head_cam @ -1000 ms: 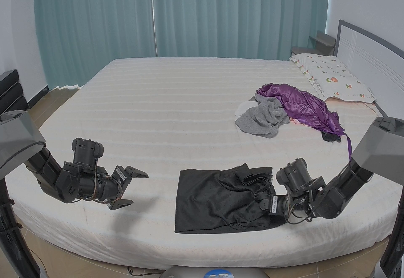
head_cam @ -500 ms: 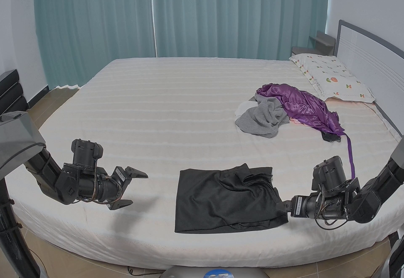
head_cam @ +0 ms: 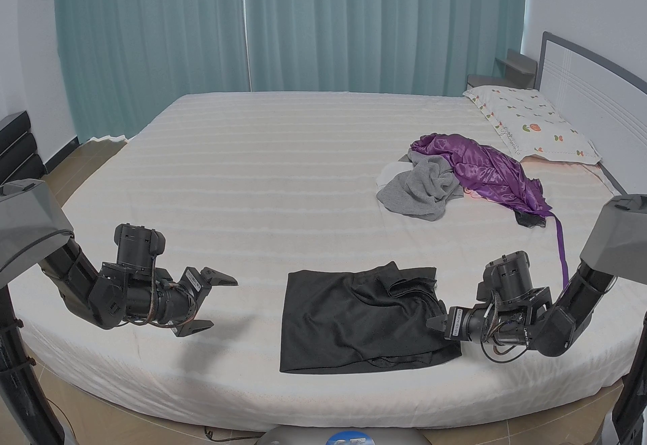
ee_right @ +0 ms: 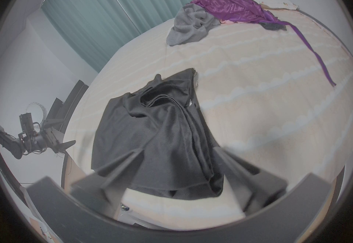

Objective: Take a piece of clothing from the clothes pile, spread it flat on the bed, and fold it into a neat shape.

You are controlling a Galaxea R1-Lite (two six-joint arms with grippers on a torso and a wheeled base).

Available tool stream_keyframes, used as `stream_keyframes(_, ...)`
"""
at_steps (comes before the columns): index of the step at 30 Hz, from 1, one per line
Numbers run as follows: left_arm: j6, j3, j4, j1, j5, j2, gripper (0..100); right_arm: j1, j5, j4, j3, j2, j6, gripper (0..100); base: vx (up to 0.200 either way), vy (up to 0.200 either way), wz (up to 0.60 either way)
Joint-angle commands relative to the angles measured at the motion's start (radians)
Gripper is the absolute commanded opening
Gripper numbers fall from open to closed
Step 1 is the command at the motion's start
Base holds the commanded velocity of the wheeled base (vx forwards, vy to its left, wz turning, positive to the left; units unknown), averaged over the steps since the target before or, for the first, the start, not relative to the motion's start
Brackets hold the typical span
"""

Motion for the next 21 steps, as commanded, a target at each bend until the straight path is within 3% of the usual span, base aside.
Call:
stream_keyframes(1, 0.0, 0.0, -0.001, -0.002, 0.0, 0.001, 100, -0.024, 0.008, -0.008, -0.023, 0.099, -0.007, 0, 0.0, 0.0, 0.0)
stream_keyframes(16, 0.0, 0.002, -0.001, -0.003, 0.001, 0.001, 100, -0.052, 0.01, -0.011, 0.09, -0.014, -0.004, 0, 0.0, 0.0, 0.0)
stream_keyframes(17, 0.0, 0.002, -0.001, -0.003, 0.001, 0.001, 100, -0.052, 0.01, -0.009, 0.09, -0.014, -0.002, 100, 0.0, 0.0, 0.0)
stream_keyframes(21, 0.0, 0.002, -0.001, -0.003, 0.001, 0.001, 100, -0.05, 0.01, -0.011, 0.089, -0.013, -0.001, 100, 0.0, 0.0, 0.0)
